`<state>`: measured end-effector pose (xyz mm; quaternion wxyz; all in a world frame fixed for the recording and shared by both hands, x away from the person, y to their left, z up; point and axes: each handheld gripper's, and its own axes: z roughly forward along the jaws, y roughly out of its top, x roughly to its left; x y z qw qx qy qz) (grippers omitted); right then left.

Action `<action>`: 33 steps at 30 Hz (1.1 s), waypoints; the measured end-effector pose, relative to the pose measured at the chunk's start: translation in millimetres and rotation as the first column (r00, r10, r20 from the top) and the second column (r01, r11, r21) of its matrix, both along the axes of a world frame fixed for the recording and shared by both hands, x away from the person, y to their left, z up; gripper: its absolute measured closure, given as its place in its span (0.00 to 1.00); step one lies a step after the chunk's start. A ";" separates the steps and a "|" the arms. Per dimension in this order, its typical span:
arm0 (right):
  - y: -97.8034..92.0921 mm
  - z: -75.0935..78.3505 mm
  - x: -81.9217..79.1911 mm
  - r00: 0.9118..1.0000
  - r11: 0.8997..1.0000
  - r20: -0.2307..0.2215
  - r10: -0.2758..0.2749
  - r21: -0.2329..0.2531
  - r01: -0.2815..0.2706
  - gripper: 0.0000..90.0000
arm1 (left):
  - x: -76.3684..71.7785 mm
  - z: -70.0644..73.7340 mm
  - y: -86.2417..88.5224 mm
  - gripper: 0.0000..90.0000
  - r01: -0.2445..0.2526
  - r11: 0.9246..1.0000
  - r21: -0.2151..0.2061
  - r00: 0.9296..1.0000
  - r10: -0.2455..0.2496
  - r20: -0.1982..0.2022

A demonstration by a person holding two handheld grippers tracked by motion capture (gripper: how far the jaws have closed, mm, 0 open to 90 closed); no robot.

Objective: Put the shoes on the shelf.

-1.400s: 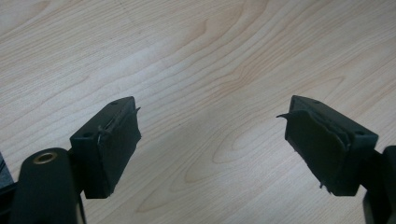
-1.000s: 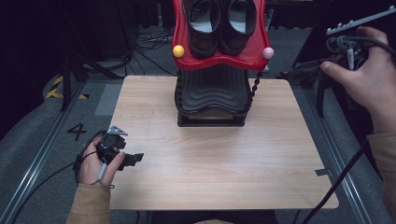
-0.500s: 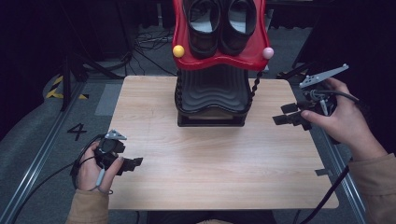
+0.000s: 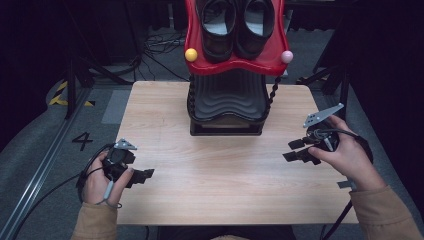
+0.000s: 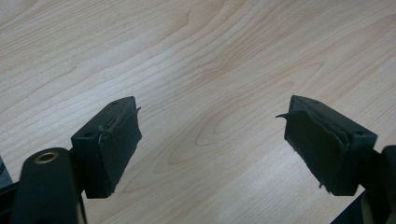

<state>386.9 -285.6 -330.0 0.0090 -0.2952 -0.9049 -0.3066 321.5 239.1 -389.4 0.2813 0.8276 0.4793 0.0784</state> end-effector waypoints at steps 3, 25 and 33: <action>0.7 -15.3 0.3 1.000 1.000 0.008 -0.004 0.005 0.004 0.51 | 1.8 -0.7 -0.9 0.21 0.002 1.000 0.005 1.000 -0.002 0.002; -24.9 -102.0 11.0 0.982 0.986 -0.124 -0.140 -0.104 0.128 0.48 | 5.4 -5.4 -4.2 0.21 0.001 1.000 0.029 1.000 -0.001 -0.009; -28.3 -107.7 12.1 0.986 0.984 -0.100 -0.136 -0.131 0.123 0.46 | 11.5 -15.7 -3.0 0.21 -0.001 0.999 0.049 1.000 0.002 -0.028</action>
